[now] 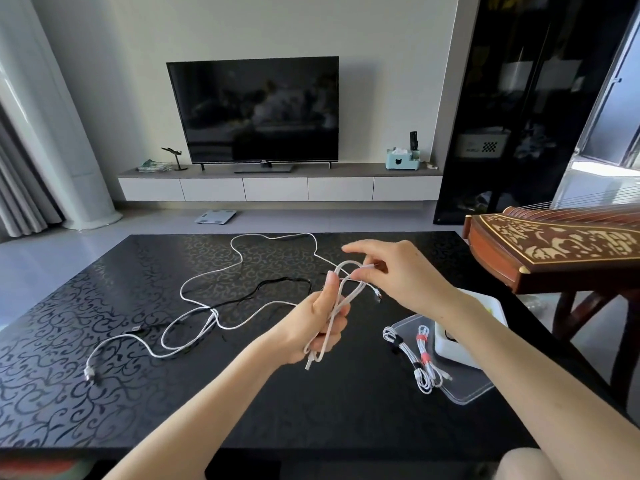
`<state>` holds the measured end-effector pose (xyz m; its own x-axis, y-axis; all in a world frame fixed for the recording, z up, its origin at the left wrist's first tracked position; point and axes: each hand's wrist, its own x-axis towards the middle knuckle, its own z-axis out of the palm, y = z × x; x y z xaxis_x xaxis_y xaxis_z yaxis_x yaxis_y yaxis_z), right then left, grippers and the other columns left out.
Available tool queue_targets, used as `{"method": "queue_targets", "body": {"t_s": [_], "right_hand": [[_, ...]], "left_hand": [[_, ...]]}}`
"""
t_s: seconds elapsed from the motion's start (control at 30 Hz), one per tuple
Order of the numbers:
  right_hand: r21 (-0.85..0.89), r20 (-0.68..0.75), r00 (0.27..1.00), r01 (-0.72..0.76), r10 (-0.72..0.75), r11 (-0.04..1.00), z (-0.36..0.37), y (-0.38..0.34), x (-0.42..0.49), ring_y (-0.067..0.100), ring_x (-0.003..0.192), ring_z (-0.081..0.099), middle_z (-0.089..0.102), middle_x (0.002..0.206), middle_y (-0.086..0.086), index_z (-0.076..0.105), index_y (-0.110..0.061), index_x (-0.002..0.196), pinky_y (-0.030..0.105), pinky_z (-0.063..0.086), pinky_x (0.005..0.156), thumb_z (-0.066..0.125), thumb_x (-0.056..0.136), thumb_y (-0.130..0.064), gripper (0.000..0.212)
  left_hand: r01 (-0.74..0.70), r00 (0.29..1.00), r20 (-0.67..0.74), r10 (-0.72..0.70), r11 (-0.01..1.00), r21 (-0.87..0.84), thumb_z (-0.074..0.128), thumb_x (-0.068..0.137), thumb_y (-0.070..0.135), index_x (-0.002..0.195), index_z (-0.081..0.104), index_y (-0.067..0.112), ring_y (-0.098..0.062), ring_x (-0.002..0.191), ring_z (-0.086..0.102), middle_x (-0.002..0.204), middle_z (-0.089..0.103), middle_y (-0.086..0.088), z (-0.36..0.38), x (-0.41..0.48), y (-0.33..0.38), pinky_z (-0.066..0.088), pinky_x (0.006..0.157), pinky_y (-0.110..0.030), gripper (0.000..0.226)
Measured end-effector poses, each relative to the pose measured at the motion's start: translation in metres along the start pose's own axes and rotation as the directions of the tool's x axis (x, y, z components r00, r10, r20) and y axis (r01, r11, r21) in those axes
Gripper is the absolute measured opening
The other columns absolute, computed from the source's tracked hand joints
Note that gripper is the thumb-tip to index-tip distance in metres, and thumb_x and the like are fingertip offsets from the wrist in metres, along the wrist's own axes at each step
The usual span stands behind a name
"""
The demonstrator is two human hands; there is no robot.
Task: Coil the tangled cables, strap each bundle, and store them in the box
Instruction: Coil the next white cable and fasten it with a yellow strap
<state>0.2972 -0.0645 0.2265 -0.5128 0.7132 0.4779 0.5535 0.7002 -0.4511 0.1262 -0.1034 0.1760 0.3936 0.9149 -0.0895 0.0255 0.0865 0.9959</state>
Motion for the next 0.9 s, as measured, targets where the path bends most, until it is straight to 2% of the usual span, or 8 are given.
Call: {"method": "queue_targets", "body": {"t_s": [0.07,0.17,0.27,0.43,0.53,0.67,0.8,0.9], "right_hand": [[-0.003,0.016,0.999,-0.030,0.030,1.000,0.001,0.003,-0.001,-0.010,0.066,0.055,0.057,0.071,-0.020,0.061,-0.026,0.125,0.004,0.038,0.063,0.066,0.087,-0.024,0.039],[0.016,0.048,0.998,-0.052,0.051,0.999,0.000,0.006,-0.002,-0.008,0.062,0.053,0.057,0.066,-0.014,0.063,-0.026,0.122,0.006,0.038,0.065,0.071,0.082,-0.030,0.042],[-0.136,0.122,0.990,-0.059,0.075,0.989,-0.004,0.008,0.000,-0.004,0.065,0.050,0.055,0.066,-0.016,0.063,-0.032,0.122,0.010,0.036,0.061,0.069,0.080,-0.042,0.043],[-0.637,0.183,0.938,0.342,-0.296,0.690,0.002,0.001,-0.018,0.029,0.124,0.047,0.055,0.131,0.007,0.045,-0.016,0.139,0.048,0.035,0.105,0.066,0.080,-0.030,0.064],[-0.660,0.333,0.867,0.495,-0.370,0.565,0.010,-0.002,-0.029,0.030,0.124,0.049,0.058,0.126,0.011,0.044,-0.003,0.137,0.056,0.028,0.110,0.067,0.067,-0.015,0.075],[-0.639,0.338,0.829,0.550,-0.447,0.538,0.013,0.006,-0.035,0.024,0.082,0.062,0.064,0.093,0.006,0.057,-0.001,0.124,0.044,0.053,0.083,0.052,0.083,-0.009,0.043],[-0.683,0.355,0.844,0.527,-0.401,0.505,0.026,0.009,-0.044,0.018,0.065,0.051,0.053,0.077,0.000,0.063,-0.008,0.102,0.031,0.046,0.057,0.056,0.081,-0.014,0.023],[-0.721,0.311,0.853,0.500,-0.420,0.481,0.029,0.010,-0.047,0.017,0.062,0.049,0.051,0.074,0.000,0.062,-0.009,0.096,0.030,0.044,0.053,0.046,0.081,-0.011,0.022]], "left_hand": [[-0.003,1.000,0.024,0.003,1.000,0.001,0.039,0.083,0.066,0.070,0.039,0.014,-0.007,0.034,0.016,0.048,0.024,0.007,-0.001,-0.001,0.002,0.019,0.032,-0.016,0.054],[-0.032,0.997,0.068,0.022,0.989,0.144,0.049,0.099,0.020,0.076,0.043,0.010,-0.006,0.032,0.024,0.048,0.032,0.008,0.000,-0.002,0.004,0.022,0.033,-0.016,0.025],[0.008,0.997,0.076,-0.026,0.973,0.232,0.043,0.100,0.011,0.086,0.050,0.008,-0.006,0.033,0.028,0.047,0.036,0.010,0.002,-0.003,0.005,0.025,0.035,-0.017,0.016],[0.020,0.996,0.081,-0.045,0.958,0.287,0.041,0.101,0.012,0.083,0.051,0.009,-0.006,0.035,0.029,0.046,0.038,0.010,0.001,-0.004,0.009,0.025,0.036,-0.018,0.020],[0.027,0.995,0.077,-0.058,0.934,0.357,0.042,0.099,0.009,0.082,0.050,0.010,-0.007,0.038,0.031,0.051,0.039,0.006,0.002,-0.002,0.013,0.026,0.037,-0.019,0.018],[0.059,0.975,0.176,-0.135,0.923,0.381,0.039,0.100,0.007,0.081,0.050,0.009,-0.008,0.037,0.030,0.047,0.037,0.008,-0.003,-0.005,0.012,0.024,0.040,-0.022,0.022],[0.116,0.950,0.247,-0.189,0.952,0.281,0.037,0.102,0.009,0.081,0.048,0.006,-0.008,0.038,0.031,0.047,0.035,0.006,-0.006,-0.006,0.009,0.031,0.041,-0.019,0.024],[0.134,0.923,0.339,-0.181,0.978,0.159,0.037,0.102,0.010,0.082,0.047,0.006,-0.019,0.055,0.062,0.055,0.057,-0.005,-0.006,-0.007,0.011,0.051,0.056,-0.025,0.022]]}}
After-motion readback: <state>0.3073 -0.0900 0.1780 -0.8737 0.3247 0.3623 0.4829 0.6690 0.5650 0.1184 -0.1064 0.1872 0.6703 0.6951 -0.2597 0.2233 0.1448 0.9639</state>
